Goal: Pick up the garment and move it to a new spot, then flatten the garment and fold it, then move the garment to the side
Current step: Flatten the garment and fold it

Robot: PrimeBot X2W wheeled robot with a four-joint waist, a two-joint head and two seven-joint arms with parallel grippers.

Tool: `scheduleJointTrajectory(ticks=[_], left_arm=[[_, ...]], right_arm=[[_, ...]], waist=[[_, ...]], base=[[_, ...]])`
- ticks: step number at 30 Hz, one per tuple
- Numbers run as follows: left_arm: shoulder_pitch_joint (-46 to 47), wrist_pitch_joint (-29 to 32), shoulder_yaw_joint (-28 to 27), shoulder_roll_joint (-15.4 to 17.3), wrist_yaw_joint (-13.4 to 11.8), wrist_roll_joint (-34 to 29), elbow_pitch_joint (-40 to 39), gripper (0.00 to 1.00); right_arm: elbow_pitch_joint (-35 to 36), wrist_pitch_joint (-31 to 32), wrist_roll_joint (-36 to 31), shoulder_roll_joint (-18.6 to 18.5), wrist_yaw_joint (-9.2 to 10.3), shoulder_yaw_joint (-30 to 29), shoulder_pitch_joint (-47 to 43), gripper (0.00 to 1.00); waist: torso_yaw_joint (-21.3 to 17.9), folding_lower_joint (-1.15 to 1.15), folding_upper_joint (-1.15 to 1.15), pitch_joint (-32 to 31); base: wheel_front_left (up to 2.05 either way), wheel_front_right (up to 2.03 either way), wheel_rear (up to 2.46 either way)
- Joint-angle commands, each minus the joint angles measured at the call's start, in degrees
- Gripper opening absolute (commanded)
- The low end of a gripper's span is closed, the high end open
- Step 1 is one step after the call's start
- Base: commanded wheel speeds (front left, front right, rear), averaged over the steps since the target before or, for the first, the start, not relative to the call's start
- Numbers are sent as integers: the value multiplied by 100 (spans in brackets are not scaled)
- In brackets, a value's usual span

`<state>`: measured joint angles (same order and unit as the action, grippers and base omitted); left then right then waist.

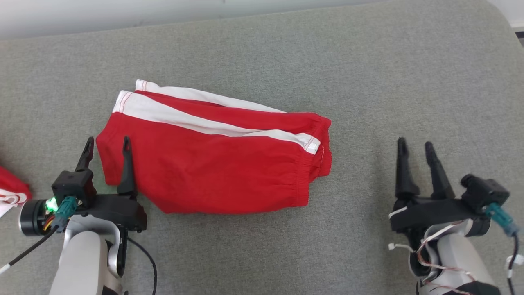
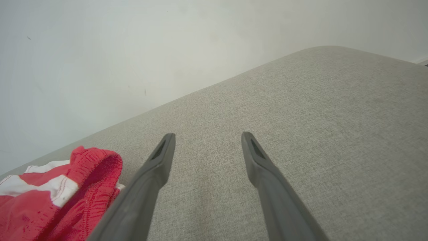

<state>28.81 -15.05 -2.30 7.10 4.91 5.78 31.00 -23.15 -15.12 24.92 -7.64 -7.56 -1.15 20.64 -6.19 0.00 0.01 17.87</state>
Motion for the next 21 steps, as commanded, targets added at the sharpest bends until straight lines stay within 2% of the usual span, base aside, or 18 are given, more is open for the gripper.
scheduleJointTrajectory(ticks=[1,9,13,21], left_arm=[[62,-19,-52,-5,-44,-60,135,100],[275,-19,-196,40,-314,-152,1005,100],[382,-18,-219,70,-367,-143,1408,100],[882,-17,-34,13,2,-48,1853,100]], right_arm=[[37,-1,-183,65,13,-26,-86,100],[-13,-1,-355,255,13,-149,-218,100],[-26,-1,-345,273,13,-159,-229,100],[-15,-1,-219,303,13,-32,-155,100]], waist=[[-26,0,-1,4],[-146,0,-1,6],[-182,0,-1,15],[-245,0,-1,175]], base=[[0,0,0],[0,0,0],[0,0,0],[0,0,0]])
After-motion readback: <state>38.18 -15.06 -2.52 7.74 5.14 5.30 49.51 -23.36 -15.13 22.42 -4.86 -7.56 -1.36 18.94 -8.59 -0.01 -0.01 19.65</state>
